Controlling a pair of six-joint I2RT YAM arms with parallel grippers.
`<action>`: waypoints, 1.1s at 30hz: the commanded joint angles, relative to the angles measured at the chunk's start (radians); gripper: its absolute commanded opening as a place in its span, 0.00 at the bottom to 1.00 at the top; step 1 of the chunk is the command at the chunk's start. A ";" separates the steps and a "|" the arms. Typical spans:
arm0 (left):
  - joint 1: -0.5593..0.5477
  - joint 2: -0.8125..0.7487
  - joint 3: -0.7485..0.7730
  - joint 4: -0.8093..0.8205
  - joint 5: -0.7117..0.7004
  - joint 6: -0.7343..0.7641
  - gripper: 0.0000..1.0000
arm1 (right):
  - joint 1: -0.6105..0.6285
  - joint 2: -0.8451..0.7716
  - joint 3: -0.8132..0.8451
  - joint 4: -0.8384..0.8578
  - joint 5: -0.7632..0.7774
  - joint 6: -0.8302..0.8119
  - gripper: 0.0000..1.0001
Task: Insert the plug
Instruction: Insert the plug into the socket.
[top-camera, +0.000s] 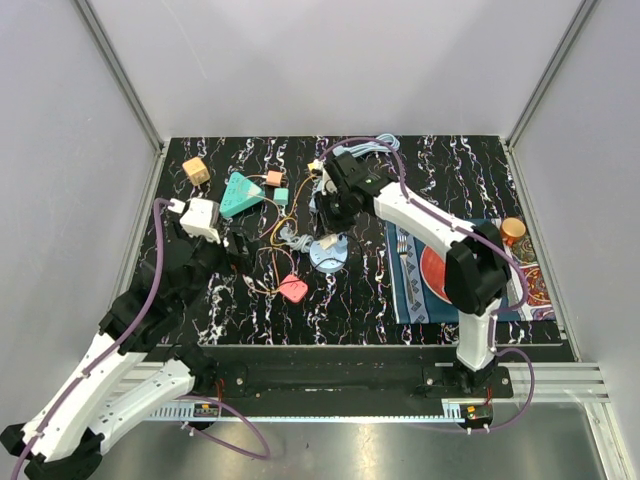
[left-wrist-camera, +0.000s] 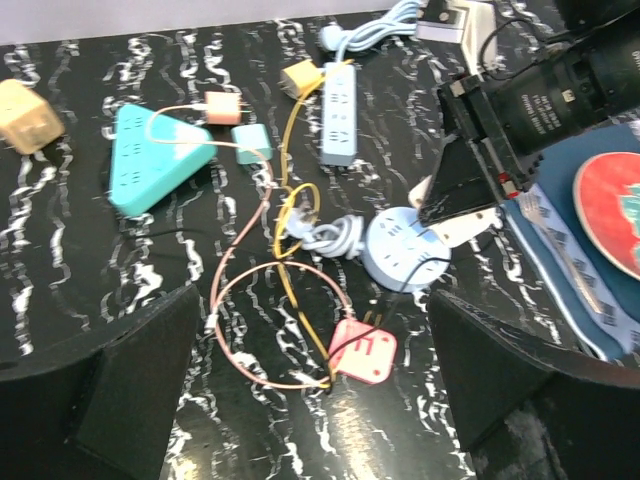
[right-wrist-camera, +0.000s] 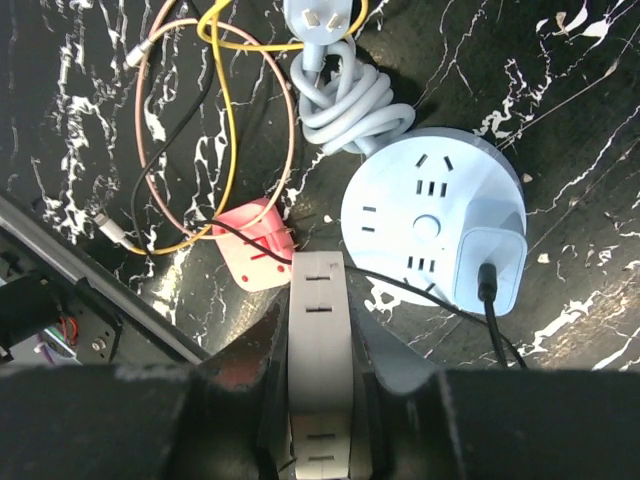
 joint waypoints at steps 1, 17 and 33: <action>0.008 -0.020 -0.006 -0.007 -0.164 0.062 0.99 | 0.010 0.073 0.109 -0.073 0.039 -0.046 0.00; 0.168 -0.039 -0.075 0.036 -0.051 0.059 0.99 | 0.046 0.225 0.214 -0.069 0.128 -0.054 0.00; 0.185 -0.053 -0.087 0.042 -0.029 0.060 0.99 | 0.075 0.242 0.171 -0.056 0.179 -0.054 0.00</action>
